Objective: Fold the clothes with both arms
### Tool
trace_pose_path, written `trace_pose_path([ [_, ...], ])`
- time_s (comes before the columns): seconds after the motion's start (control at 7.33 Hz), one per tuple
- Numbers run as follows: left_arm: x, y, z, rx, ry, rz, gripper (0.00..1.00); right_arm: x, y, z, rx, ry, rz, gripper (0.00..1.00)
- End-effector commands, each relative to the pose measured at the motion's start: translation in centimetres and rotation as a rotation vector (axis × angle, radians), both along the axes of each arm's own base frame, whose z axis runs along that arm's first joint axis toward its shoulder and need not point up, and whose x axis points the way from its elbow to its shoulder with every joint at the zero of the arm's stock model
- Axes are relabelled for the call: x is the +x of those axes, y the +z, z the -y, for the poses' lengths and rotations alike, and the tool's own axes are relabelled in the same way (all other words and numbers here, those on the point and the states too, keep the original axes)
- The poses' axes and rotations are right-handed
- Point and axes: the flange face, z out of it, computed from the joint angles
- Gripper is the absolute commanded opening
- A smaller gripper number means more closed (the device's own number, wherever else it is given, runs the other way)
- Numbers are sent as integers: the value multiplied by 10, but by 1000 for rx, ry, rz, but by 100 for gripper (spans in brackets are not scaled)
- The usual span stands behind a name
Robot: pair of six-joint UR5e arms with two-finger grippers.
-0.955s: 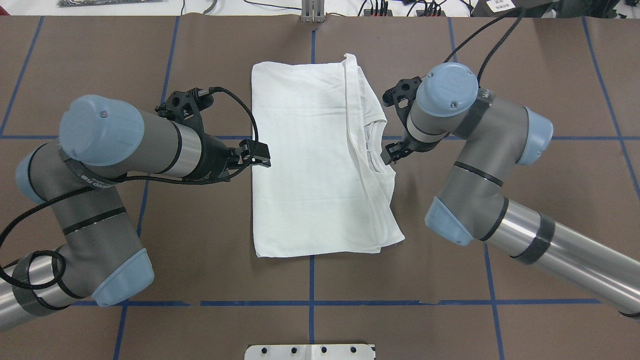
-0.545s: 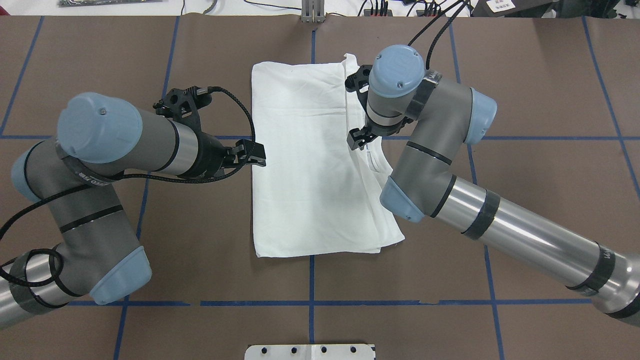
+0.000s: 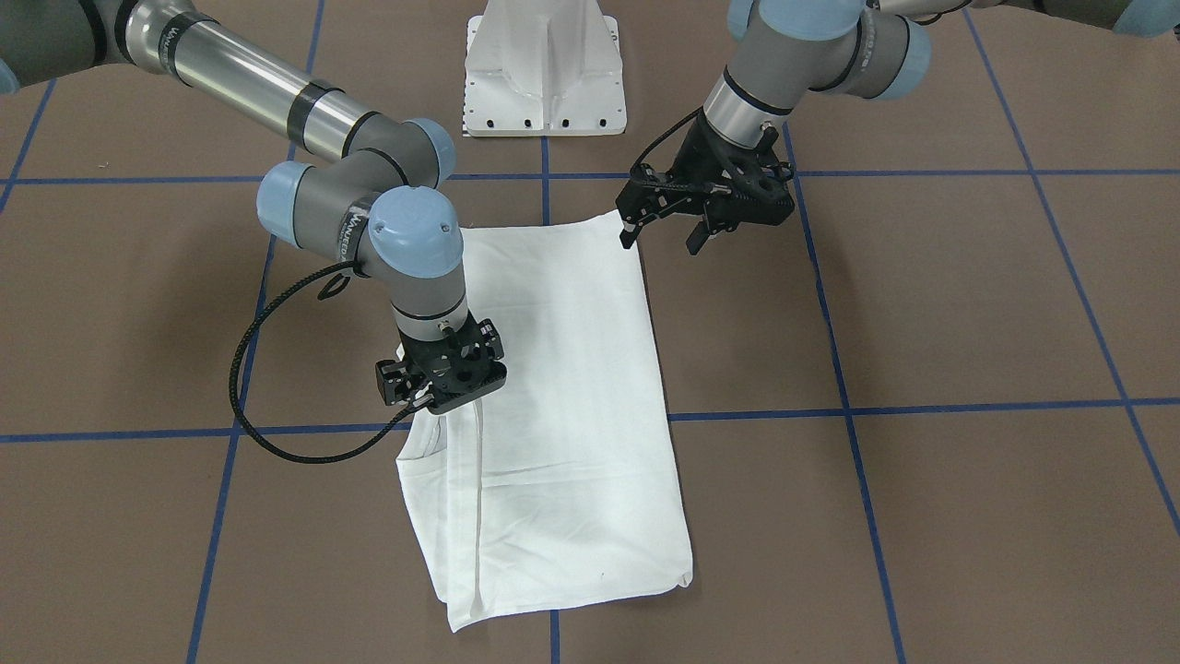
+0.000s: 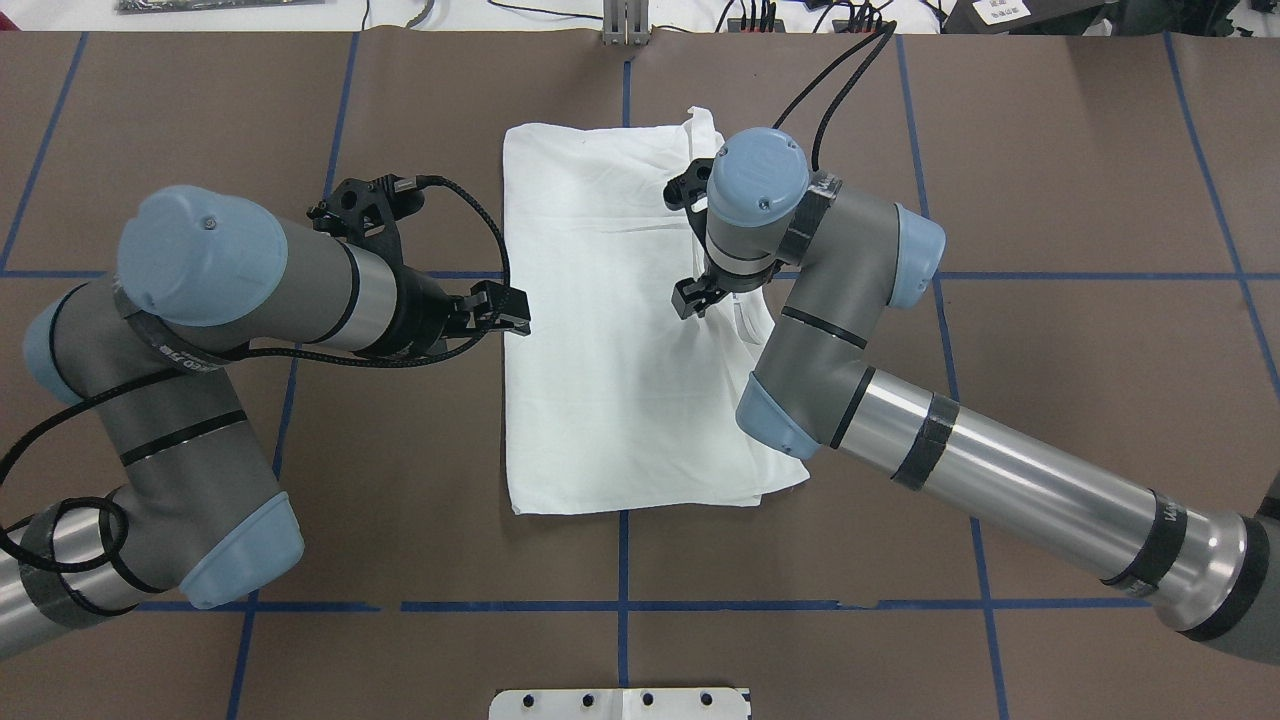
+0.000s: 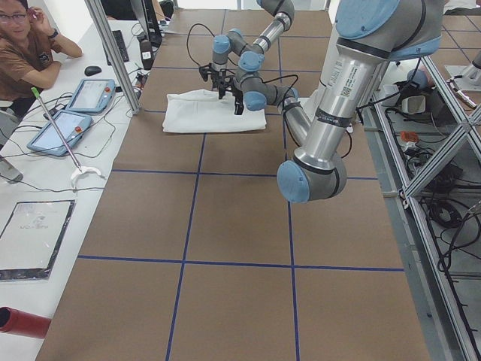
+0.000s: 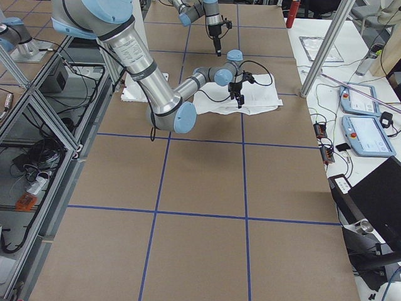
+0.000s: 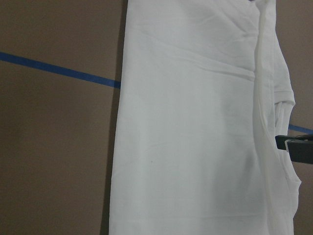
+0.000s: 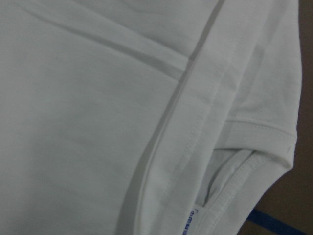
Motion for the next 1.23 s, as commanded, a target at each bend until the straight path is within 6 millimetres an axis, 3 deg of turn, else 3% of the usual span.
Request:
trace_pose_path([
  [0.0,1,0,0,-1,3,0,100,-3,13,-8,-11,-11,-16,100],
  [0.41,5,1,-1,-1,5,0,100,16,33,3,-22,8,-36,100],
  [0.82,9,1,0,-9,4,0,100,92,72,21,-45,34,-30,100],
  [0.95,8,-2,-1,-7,3,-7,100,102,85,19,-47,27,-39,100],
  [1.09,6,-6,-3,-7,3,-13,100,110,84,24,-43,33,-36,100],
])
